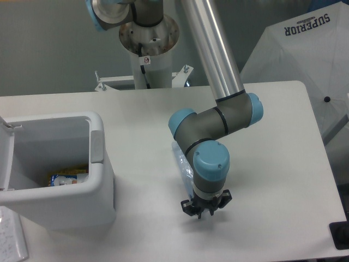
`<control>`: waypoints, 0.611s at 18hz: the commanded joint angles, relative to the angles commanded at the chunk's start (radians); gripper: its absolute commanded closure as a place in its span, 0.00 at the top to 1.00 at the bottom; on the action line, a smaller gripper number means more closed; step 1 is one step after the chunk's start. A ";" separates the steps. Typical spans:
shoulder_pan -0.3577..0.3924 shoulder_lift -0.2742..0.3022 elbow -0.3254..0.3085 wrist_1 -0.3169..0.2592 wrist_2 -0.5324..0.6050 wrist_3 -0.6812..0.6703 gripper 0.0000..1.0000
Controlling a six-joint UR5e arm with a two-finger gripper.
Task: Place the trash in the trash can
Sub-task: 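Lower the gripper onto the bottle's cap end and close it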
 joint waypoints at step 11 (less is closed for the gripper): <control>0.002 0.011 0.023 -0.002 -0.003 0.000 0.21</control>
